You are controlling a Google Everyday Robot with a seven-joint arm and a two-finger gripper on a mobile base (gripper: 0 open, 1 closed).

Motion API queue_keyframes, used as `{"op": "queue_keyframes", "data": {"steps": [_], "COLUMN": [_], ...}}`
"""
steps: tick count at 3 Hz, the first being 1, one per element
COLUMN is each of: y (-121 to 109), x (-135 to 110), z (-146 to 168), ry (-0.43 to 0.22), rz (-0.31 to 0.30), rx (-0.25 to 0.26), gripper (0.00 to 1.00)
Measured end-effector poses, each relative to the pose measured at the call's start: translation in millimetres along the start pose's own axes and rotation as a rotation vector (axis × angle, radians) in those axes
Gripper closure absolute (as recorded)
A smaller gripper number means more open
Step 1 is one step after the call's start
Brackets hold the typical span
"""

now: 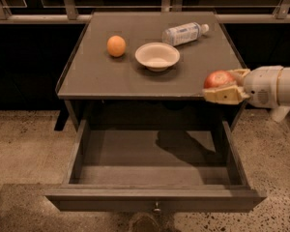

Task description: Pick apple from top drawer and place on counter

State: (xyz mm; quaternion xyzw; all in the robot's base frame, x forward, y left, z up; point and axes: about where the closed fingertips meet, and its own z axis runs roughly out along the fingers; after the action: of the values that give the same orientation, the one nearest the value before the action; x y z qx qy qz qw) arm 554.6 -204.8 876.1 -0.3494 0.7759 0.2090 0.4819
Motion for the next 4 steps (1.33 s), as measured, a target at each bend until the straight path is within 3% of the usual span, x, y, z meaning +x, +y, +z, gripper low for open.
{"op": "queue_keyframes", "data": {"steps": [1,3,4], "y": [-30,-92,-113], "x": [-17,-8,-9], "z": [-5,55,90], "ry": [-0.057,-0.085,-0.072], "rz": [0.014,0.095,0.097], "rx": [0.017,-0.005,-0.003], "gripper": [1.0,1.0,1.0]}}
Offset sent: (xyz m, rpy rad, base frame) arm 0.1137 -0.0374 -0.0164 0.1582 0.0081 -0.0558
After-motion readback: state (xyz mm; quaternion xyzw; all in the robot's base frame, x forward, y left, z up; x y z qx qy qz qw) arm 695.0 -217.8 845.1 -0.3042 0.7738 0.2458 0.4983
